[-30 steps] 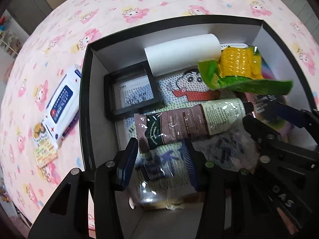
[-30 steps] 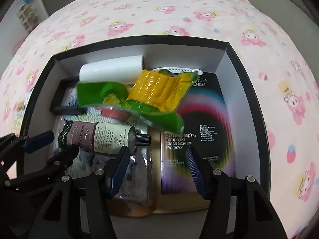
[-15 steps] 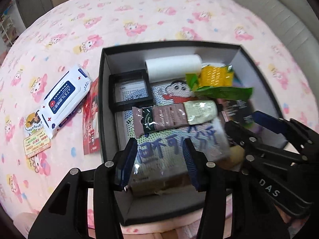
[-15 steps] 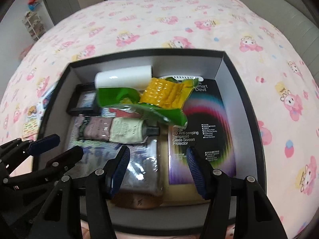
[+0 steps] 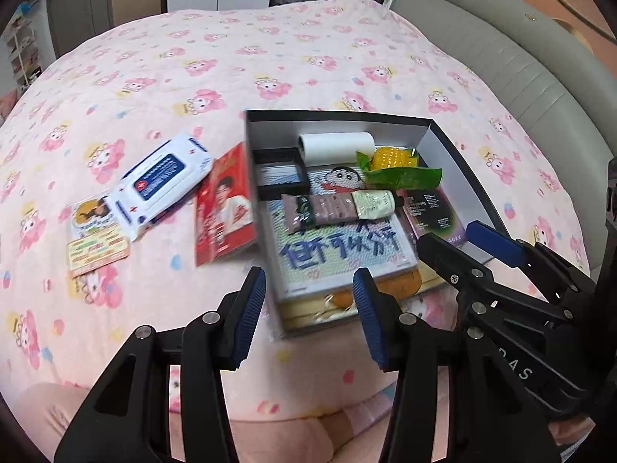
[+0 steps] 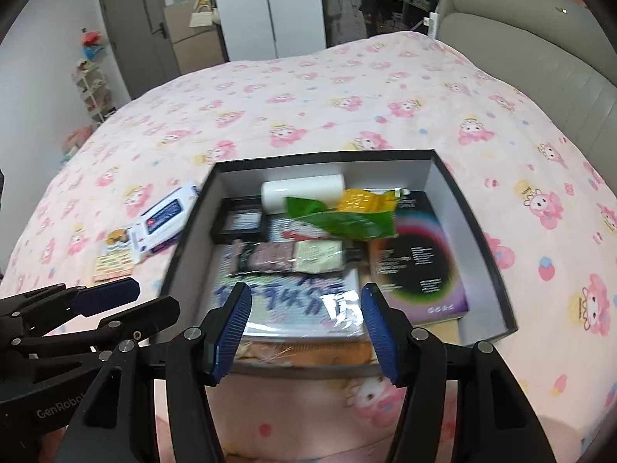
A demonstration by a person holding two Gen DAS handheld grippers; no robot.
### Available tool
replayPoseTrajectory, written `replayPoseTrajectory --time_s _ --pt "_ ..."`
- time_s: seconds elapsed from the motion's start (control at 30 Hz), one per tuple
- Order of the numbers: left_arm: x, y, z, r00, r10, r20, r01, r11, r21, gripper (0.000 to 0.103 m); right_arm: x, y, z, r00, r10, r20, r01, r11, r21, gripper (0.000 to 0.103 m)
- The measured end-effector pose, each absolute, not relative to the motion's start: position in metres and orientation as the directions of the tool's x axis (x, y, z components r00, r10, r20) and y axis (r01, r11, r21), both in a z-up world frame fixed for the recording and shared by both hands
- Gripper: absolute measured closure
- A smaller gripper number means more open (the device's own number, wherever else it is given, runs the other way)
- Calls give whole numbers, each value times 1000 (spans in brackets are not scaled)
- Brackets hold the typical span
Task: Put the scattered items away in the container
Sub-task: 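Withdraw both tools from the box toward the remaining items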
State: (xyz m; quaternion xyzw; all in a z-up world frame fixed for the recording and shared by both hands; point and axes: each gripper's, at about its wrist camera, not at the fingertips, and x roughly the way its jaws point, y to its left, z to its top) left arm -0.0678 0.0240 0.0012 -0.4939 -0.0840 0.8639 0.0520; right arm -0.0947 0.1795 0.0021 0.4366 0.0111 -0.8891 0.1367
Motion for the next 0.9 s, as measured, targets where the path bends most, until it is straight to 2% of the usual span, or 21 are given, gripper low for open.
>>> replayPoseTrajectory --time_s 0.53,0.9 --pt "-22 -74 14 -583 110 -805 114 -970 -216 56 -69 81 18 -571 -340 -748 414 -905 95 47" --pt "-33 -160 -8 -589 93 -803 272 -913 -305 56 -98 1 2 -487 -360 -796 495 -864 88 47"
